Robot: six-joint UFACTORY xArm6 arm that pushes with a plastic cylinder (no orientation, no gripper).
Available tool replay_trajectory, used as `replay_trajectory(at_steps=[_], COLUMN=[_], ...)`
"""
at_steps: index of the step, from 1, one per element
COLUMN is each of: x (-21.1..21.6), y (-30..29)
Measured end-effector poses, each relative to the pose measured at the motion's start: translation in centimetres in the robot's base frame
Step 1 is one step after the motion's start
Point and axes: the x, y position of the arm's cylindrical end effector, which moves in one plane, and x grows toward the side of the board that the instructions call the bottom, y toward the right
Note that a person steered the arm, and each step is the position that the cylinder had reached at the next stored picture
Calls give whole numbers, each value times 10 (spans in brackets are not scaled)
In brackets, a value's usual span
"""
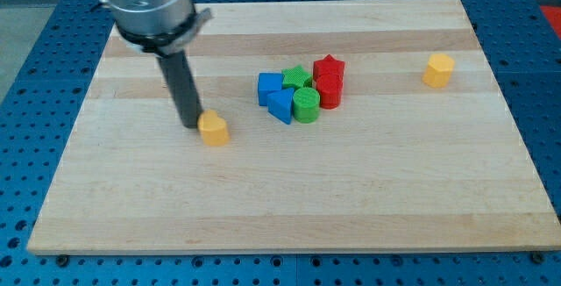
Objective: Slide the yellow heart down a bit
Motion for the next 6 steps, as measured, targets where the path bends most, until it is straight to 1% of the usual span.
replay_trajectory(at_steps=[1, 2, 3, 5, 6], x=[10, 20, 22, 22, 32], y=[63, 141, 135, 81, 72])
